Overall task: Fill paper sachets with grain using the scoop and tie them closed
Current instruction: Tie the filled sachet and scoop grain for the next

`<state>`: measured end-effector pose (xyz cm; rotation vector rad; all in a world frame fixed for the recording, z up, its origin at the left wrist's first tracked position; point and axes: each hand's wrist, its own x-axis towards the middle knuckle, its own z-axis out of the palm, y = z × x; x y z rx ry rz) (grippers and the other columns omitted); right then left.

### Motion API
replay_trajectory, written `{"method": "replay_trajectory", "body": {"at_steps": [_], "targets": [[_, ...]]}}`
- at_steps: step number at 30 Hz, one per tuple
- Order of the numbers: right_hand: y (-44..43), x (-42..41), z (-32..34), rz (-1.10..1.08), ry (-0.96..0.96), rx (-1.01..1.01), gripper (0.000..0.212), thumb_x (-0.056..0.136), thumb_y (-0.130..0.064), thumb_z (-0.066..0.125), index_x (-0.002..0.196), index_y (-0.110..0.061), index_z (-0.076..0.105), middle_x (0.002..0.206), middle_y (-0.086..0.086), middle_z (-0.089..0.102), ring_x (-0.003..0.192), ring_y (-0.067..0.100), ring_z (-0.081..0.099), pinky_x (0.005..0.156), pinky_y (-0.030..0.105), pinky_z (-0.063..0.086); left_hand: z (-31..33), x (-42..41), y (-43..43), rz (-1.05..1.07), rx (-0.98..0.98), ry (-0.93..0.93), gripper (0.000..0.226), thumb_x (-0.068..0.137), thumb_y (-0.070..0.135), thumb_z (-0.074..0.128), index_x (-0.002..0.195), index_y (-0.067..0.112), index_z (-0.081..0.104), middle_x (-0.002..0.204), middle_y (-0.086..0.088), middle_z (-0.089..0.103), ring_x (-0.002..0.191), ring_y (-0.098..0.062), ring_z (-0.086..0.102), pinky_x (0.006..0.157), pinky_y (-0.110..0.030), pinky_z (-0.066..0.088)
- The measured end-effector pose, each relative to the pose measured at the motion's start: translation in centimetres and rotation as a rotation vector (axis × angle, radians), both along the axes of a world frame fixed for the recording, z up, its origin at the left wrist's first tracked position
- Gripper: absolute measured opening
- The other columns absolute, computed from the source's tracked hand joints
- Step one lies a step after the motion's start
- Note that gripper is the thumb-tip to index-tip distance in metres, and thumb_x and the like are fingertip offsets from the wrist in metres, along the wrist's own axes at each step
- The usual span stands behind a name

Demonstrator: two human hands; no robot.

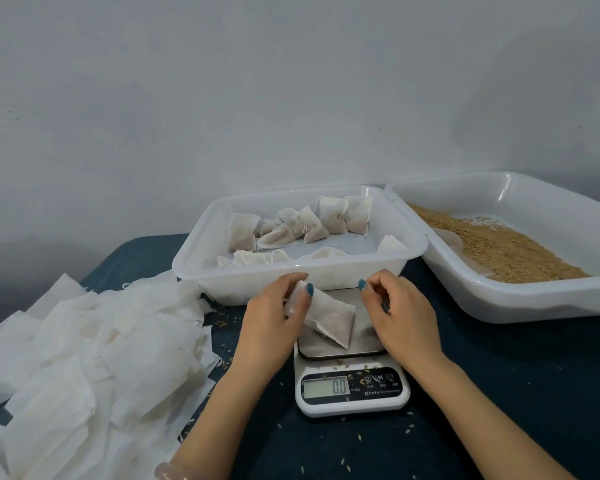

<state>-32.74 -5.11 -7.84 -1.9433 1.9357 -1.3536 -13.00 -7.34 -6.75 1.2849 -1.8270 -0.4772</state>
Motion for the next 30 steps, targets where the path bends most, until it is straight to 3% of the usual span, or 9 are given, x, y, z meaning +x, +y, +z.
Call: {"method": "replay_trajectory", "body": {"at_steps": [5, 19, 30], "targets": [[0.1, -0.3, -0.1, -0.032, 0.003, -0.012, 0.023, 0.092, -0.036, 0.056, 0.072, -0.035, 0.044, 0.061, -0.011, 0.046, 0.068, 0.002, 0.048, 0.050, 0.019, 0.024, -0.1, 0.3, 0.3, 0.031, 0.010, -0.028, 0.047, 0.096, 0.052, 0.044, 0.134, 0.029, 0.056, 0.118, 0.020, 0.062, 0.105, 0.001, 0.058, 0.092, -0.025, 0.048], [0.2, -0.2, -0.3, -0.043, 0.040, -0.027, 0.018, 0.091, -0.035, 0.057, 0.075, -0.031, 0.050, 0.063, -0.014, 0.046, 0.061, 0.002, 0.045, 0.049, 0.020, 0.025, -0.1, 0.9, 0.0, 0.101, -0.009, -0.006, 0.021, 0.100, 0.034, 0.051, 0.114, 0.025, 0.064, 0.106, 0.014, 0.065, 0.095, -0.004, 0.062, 0.086, -0.033, 0.053], [0.2, -0.3, -0.3, -0.048, 0.046, -0.039, 0.018, 0.092, -0.034, 0.058, 0.076, -0.030, 0.051, 0.065, -0.014, 0.046, 0.062, 0.003, 0.046, 0.049, 0.021, 0.030, -0.1, 1.1, 0.0, 0.149, 0.010, 0.016, 0.015, 0.100, 0.035, 0.051, 0.104, 0.026, 0.060, 0.092, 0.019, 0.064, 0.085, 0.008, 0.058, 0.072, -0.019, 0.046]]}}
